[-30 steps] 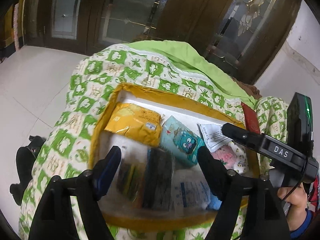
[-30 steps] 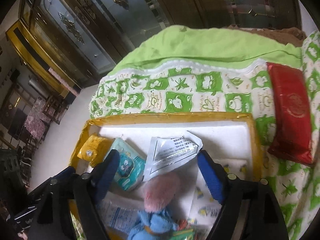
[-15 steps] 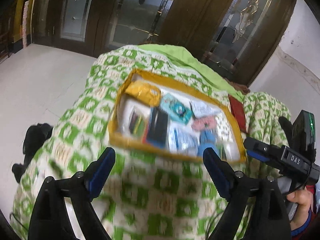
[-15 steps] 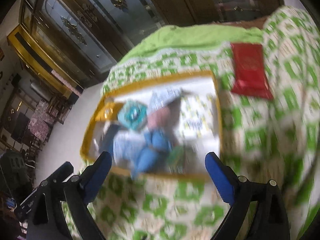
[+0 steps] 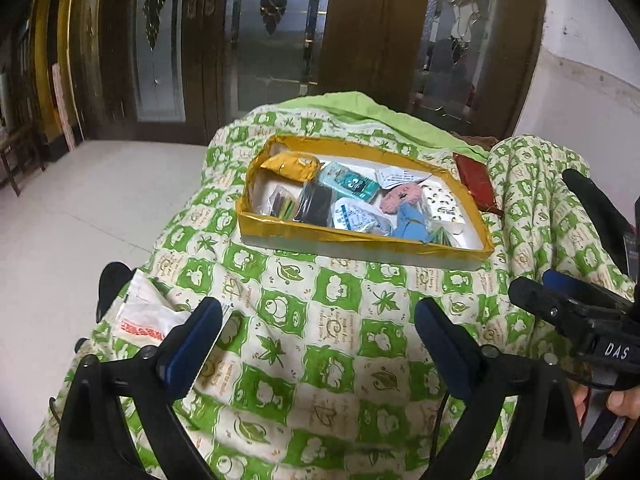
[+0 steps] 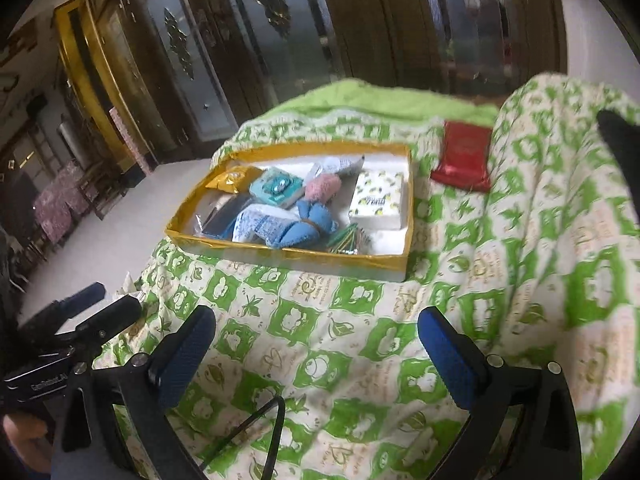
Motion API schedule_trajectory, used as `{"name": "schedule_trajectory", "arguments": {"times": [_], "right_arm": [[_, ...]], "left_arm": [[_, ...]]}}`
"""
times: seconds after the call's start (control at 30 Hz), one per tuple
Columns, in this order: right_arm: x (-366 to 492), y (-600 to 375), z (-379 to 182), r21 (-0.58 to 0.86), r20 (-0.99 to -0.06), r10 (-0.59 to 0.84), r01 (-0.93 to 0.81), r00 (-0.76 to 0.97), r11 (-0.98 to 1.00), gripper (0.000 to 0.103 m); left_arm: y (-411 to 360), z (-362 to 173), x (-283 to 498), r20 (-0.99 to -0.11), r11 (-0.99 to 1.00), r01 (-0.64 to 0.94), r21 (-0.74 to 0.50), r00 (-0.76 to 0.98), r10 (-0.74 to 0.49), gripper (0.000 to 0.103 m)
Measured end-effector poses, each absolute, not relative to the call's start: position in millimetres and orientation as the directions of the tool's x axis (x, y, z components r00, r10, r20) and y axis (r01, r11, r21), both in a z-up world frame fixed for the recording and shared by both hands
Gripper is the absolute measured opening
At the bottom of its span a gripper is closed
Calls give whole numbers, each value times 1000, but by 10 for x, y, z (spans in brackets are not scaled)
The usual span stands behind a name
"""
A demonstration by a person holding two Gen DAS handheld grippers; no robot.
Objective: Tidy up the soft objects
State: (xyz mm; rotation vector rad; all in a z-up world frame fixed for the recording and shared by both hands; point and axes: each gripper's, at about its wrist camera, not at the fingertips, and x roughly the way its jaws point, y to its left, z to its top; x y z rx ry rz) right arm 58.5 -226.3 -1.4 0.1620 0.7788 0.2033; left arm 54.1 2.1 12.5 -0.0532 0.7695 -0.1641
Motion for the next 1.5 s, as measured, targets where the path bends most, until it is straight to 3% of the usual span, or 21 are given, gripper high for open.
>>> {"name": "schedule_trajectory", "arguments": {"times": [0.67, 1.23, 1.5], "right_arm": [[-46, -2132, 259, 155, -616, 182, -108, 767, 982, 102], [-512, -2290, 566, 245, -607, 205, -65, 767, 967, 102], [-521, -2266, 583, 175, -578, 160, -70, 801, 982, 102]], "left_arm": [[-112, 367, 105, -632, 993, 110, 33, 772, -65, 103], [-146, 498, -133, -605, 995, 90, 40, 795, -47, 103], [-185, 438, -91, -625, 995, 95, 39, 779, -50, 103]]}}
